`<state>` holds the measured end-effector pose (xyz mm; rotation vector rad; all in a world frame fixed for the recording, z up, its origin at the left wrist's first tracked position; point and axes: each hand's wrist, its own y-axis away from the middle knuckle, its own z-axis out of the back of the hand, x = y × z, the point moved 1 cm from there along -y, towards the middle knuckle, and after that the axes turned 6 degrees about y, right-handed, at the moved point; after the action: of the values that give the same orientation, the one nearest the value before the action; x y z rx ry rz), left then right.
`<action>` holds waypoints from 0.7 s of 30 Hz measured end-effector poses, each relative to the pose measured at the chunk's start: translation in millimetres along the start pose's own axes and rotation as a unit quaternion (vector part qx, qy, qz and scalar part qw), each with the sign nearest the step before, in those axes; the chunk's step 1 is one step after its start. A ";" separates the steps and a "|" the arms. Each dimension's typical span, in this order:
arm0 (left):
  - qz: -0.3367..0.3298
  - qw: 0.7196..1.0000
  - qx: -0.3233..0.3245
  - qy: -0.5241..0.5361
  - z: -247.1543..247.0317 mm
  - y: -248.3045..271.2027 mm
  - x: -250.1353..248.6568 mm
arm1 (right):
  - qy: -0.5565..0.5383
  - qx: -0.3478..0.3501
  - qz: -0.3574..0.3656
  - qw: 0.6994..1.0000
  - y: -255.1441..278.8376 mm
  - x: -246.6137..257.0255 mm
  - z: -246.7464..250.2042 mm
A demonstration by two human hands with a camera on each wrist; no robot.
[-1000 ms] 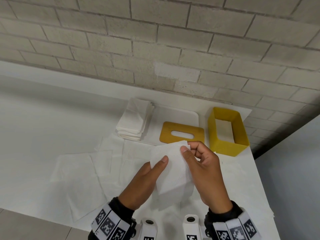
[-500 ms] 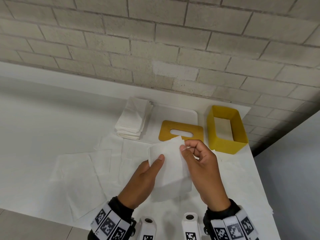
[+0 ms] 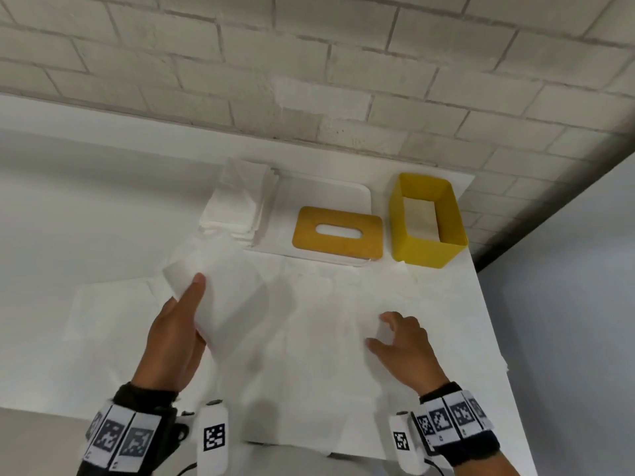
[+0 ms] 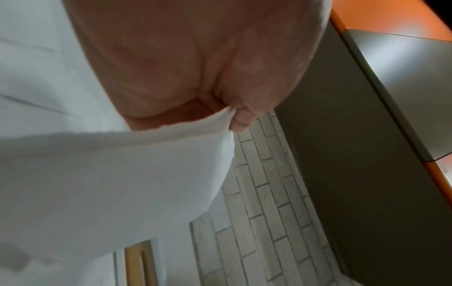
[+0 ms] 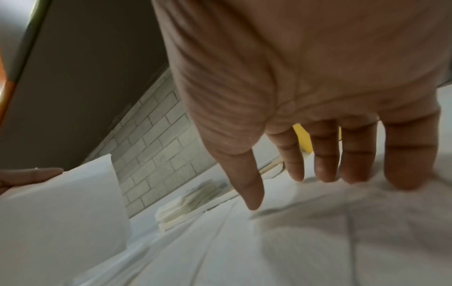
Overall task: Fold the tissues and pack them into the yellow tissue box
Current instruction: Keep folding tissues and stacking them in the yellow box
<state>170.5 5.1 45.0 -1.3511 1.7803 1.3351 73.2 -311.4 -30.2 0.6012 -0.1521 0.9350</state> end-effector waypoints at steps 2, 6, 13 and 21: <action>0.006 1.000 -0.011 -0.014 6.8 0.1 4.7 | 0.039 -0.022 -0.015 0.999 2.1 7.7 -7.1; 0.019 0.998 -0.018 -0.061 17.2 1.2 13.5 | 0.120 -0.037 -0.017 0.992 4.6 24.8 -13.9; 0.024 0.993 -0.011 -0.114 21.3 10.4 16.8 | 0.122 -0.049 0.016 0.991 12.4 28.8 -18.0; 0.023 0.990 0.008 -0.137 27.1 7.0 21.7 | 0.093 -0.146 0.061 0.983 19.7 14.9 -19.4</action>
<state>152.3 21.4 19.4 -1.0648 1.6402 1.4509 64.0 -281.4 -32.4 0.2338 -0.1554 1.0595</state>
